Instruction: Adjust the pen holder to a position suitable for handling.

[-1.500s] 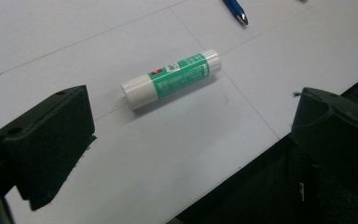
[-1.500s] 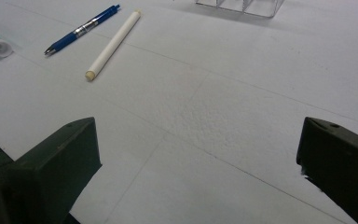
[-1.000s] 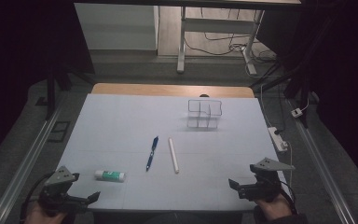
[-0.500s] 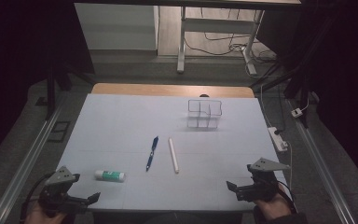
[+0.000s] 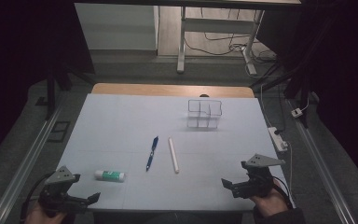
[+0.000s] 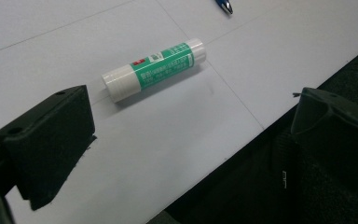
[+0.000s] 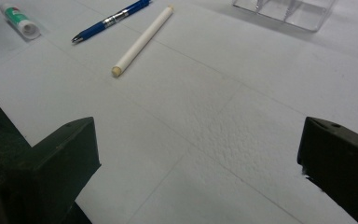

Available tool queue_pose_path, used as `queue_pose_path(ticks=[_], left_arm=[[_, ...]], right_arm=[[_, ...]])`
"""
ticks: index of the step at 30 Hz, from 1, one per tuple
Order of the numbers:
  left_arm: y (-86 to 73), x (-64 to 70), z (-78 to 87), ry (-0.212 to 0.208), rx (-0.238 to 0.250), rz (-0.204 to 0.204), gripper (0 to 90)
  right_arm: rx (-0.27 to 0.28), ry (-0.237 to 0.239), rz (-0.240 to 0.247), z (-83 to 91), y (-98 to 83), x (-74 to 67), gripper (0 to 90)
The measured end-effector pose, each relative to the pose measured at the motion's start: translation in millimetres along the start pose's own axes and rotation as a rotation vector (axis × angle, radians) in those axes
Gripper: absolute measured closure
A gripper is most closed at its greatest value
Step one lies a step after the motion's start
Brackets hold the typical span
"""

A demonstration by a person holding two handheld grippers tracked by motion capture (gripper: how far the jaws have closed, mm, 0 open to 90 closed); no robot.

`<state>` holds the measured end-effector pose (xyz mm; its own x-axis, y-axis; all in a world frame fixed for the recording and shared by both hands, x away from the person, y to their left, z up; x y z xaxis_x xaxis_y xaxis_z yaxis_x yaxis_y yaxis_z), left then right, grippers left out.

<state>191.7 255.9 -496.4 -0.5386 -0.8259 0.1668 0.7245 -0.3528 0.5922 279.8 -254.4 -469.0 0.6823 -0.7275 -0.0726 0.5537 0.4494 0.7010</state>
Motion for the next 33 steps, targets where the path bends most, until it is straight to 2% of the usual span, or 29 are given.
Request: queue_pose_path(ticks=[2, 8, 11, 18, 21, 25, 33], left_arm=[[0.0, -0.2, -0.1, -0.003, -0.002, 0.000, 0.0], [0.1, -0.1, -0.5, -0.007, -0.006, -0.002, 0.0], [0.1, -0.4, -0.4, -0.010, -0.004, 0.000, 0.0], [0.1, -0.4, -0.5, -0.014, -0.005, 0.000, 0.0], [0.2, -0.6, -0.6, -0.015, -0.005, 0.002, 0.0], [0.2, -0.6, -0.5, -0.016, -0.005, 0.000, 0.0], [0.1, -0.8, -0.4, -0.016, -0.003, 0.006, 0.0]], right_arm=[[-0.002, 0.012, 0.018, -3.1, 4.4, -2.1, 0.0], [-0.017, 0.020, 0.017, -10.3, 9.4, -0.4, 0.0], [-0.012, 0.040, 0.021, -15.7, 14.2, 3.6, 0.0], [-0.010, 0.028, 0.032, -23.3, 22.2, 8.4, 0.0], [-0.009, 0.044, 0.012, -28.1, 27.3, 11.5, 0.0], [-0.013, 0.044, 0.011, -32.6, 33.1, 14.5, 0.0], [-0.033, 0.015, 0.012, -43.3, 44.7, 26.1, 0.0]])
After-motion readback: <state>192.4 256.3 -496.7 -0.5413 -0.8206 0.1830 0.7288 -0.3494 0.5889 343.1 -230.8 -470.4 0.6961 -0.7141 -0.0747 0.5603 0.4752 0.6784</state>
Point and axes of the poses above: each handheld gripper's, and its own axes: z roughly backward along the jaws, y roughly out of its top, x roughly to its right, the point moved 3 cm from there along -z, roughly forward along the jaws, and after that the axes turned 5 degrees about -x, right-handed, at the moved point
